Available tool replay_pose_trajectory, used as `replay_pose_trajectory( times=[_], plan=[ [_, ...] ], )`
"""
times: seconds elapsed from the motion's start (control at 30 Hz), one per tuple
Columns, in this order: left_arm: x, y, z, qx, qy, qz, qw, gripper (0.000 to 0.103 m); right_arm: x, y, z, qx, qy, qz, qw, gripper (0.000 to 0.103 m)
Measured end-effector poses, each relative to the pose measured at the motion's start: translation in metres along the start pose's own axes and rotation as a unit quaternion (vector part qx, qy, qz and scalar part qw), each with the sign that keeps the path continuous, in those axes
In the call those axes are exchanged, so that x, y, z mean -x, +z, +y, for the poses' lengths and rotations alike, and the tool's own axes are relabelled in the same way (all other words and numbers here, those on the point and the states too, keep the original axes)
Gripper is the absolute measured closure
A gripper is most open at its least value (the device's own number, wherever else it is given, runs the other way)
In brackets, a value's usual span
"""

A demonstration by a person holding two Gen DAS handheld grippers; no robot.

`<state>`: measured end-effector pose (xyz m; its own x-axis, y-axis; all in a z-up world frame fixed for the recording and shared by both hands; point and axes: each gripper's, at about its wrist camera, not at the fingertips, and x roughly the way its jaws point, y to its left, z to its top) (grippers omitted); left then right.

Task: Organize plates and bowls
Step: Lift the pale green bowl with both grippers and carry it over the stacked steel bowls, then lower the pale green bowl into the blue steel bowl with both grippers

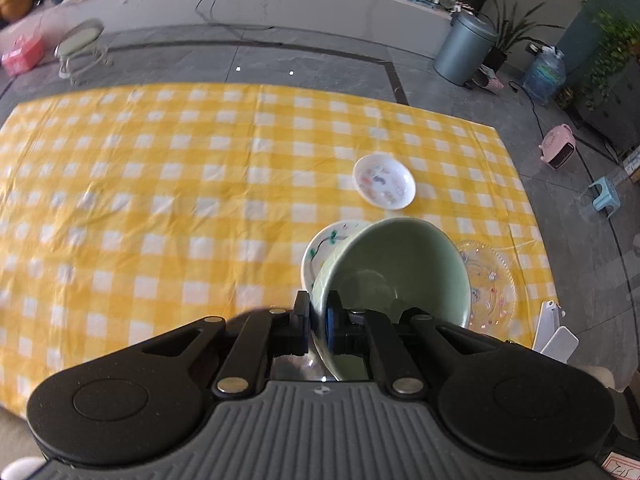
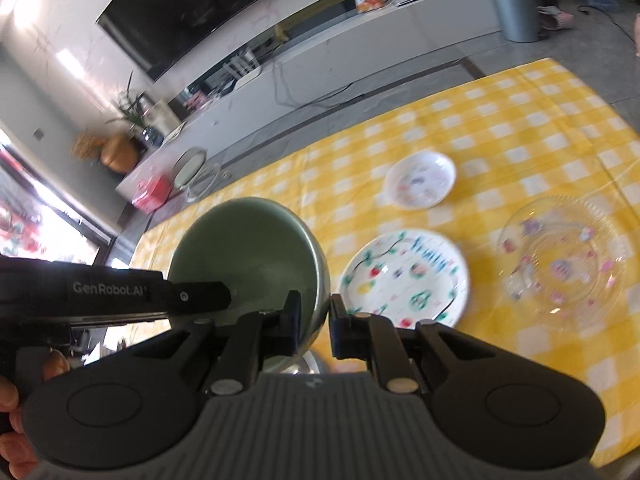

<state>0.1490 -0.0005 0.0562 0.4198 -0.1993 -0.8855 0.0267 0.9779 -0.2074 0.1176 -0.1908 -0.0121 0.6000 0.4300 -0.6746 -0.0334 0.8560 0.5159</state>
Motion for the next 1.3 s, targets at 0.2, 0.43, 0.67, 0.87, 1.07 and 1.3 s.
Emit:
replay_pose_trajectory(
  times=[0.2, 0.43, 0.67, 0.87, 1.07, 1.3],
  plan=[
    [0.003, -0.022, 0.030, 0.033, -0.014, 0.017, 0.9992, 0.095, -0.003, -0.020, 0.024, 0.027, -0.007, 0.029, 0.999, 0.091],
    [-0.008, -0.037, 0.058, 0.082, -0.033, 0.045, 0.9950, 0.095, -0.015, -0.026, 0.037, 0.057, -0.028, 0.071, 0.995, 0.091],
    [-0.025, -0.046, 0.076, 0.098, -0.038, 0.077, 0.9914, 0.094, -0.035, -0.029, 0.034, 0.056, -0.030, 0.126, 0.990, 0.091],
    [-0.043, -0.054, 0.082, 0.092, -0.023, 0.107, 0.9897, 0.094, -0.057, -0.038, 0.033, 0.062, -0.038, 0.161, 0.984, 0.092],
    [-0.049, -0.051, 0.078, 0.064, -0.002, 0.111, 0.9918, 0.093, -0.073, -0.043, 0.039, 0.084, -0.056, 0.178, 0.979, 0.092],
    [-0.058, -0.050, 0.071, 0.037, 0.019, 0.124, 0.9914, 0.093, -0.081, -0.045, 0.054, 0.140, -0.092, 0.175, 0.970, 0.092]
  ],
)
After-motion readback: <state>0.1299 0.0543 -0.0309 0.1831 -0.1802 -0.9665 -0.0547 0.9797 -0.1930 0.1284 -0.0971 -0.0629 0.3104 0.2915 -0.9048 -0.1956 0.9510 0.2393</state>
